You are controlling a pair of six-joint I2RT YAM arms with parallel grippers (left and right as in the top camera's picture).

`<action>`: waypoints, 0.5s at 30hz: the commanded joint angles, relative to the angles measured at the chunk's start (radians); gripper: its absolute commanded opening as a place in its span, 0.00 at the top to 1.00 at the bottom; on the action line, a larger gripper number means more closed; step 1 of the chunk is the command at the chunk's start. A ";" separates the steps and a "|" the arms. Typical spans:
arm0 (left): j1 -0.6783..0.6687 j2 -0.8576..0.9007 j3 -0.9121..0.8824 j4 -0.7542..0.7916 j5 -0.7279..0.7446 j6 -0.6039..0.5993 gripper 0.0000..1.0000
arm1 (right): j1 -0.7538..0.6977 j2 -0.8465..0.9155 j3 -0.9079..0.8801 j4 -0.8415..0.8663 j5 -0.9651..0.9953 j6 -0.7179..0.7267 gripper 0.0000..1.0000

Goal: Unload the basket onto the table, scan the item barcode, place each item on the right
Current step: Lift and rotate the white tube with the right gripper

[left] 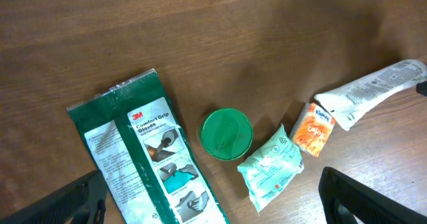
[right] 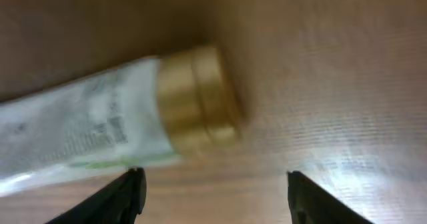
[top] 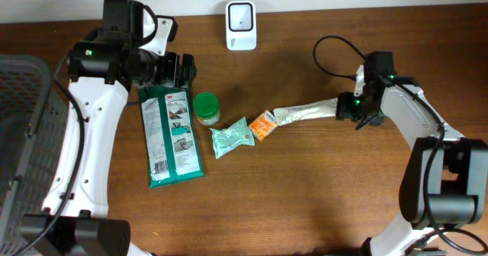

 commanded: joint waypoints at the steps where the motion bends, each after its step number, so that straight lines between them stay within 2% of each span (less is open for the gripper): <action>1: -0.002 -0.002 0.005 0.002 0.000 0.020 0.01 | 0.044 0.048 0.005 0.087 -0.092 -0.006 0.34; 3: -0.002 -0.002 0.005 0.002 0.000 0.020 0.01 | 0.042 0.039 0.025 0.083 -0.114 0.076 0.34; 6: -0.002 -0.002 0.005 0.002 0.000 0.020 0.01 | 0.020 -0.006 0.155 -0.085 -0.278 0.121 0.34; 7: -0.002 -0.002 0.005 0.002 0.000 0.020 0.01 | 0.031 -0.008 0.183 -0.136 -0.285 0.235 0.34; 9: -0.002 -0.002 0.005 0.002 0.000 0.020 0.01 | 0.061 -0.003 0.166 -0.139 -0.272 0.409 0.29; 11: -0.002 -0.002 0.005 0.002 0.000 0.020 0.01 | 0.118 0.015 0.129 -0.103 -0.224 0.567 0.29; 15: -0.002 -0.002 0.005 0.002 0.000 0.020 0.01 | 0.199 0.066 0.084 -0.048 -0.076 0.687 0.33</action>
